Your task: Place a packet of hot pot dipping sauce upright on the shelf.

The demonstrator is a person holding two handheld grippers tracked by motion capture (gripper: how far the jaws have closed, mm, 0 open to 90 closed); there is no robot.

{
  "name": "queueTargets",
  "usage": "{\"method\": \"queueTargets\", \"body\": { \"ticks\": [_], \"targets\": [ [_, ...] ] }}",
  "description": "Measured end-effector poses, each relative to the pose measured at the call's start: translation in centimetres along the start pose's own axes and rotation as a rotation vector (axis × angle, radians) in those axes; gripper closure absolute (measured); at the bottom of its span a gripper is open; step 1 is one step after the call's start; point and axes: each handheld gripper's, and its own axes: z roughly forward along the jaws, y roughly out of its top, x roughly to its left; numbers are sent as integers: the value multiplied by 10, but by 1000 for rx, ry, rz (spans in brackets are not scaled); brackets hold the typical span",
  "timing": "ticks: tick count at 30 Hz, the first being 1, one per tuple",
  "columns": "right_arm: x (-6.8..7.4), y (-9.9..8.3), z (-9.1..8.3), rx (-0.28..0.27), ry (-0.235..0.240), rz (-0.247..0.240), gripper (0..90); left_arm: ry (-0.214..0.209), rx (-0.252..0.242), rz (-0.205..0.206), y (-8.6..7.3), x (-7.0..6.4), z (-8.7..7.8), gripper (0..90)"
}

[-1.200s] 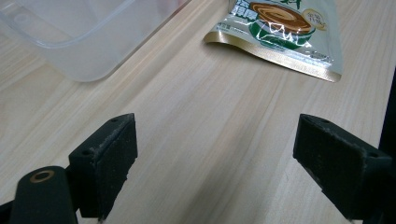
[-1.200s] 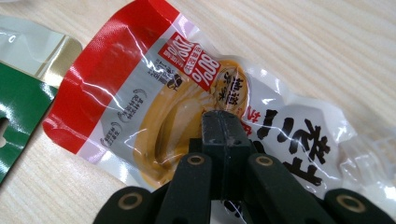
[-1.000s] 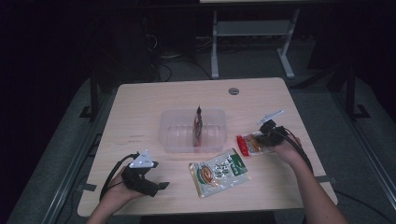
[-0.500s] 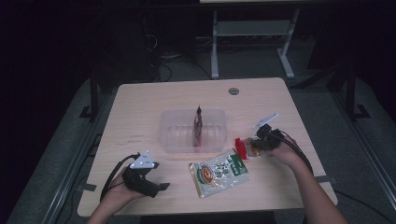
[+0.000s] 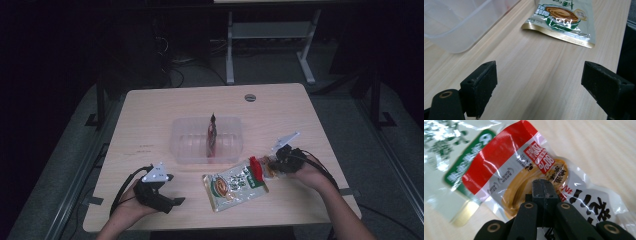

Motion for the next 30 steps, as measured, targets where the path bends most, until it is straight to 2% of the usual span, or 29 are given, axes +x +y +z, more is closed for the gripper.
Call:
{"method": "queueTargets", "body": {
  "ticks": [4,5,7,12,13,14,17,18,19,20,23,26,30],
  "targets": [
    [8,-7,-3,-2,29,-10,898,-7,1,9,2,-3,1,127],
    [14,-12,-6,-7,52,-23,898,-10,-5,8,3,-5,2,127],
    [19,-15,-7,-10,67,-35,898,-16,8,21,5,-8,4,126],
    [31,-24,-11,-14,106,-82,898,-32,4,21,9,-16,6,126],
    [37,-27,-13,-13,135,-97,898,-42,10,41,12,-20,9,127],
    [37,-28,-13,-11,130,-115,898,-47,10,42,14,-22,11,126],
    [37,-26,-14,-8,127,-120,896,-68,13,47,20,-28,16,127],
    [37,-26,-15,-11,130,-109,865,-71,22,57,22,-30,18,127],
    [37,-27,-17,-18,136,-84,834,-75,12,46,23,-33,20,127],
    [36,-27,-19,-28,141,-63,810,-77,21,59,25,-33,20,127],
    [34,-28,-28,-57,116,-20,719,-81,19,55,31,-36,23,130],
    [31,-30,-38,-96,107,44,623,-91,15,49,38,-37,27,139],
    [27,-38,-49,-130,85,127,542,-97,18,74,50,-40,33,153]
  ]
}}
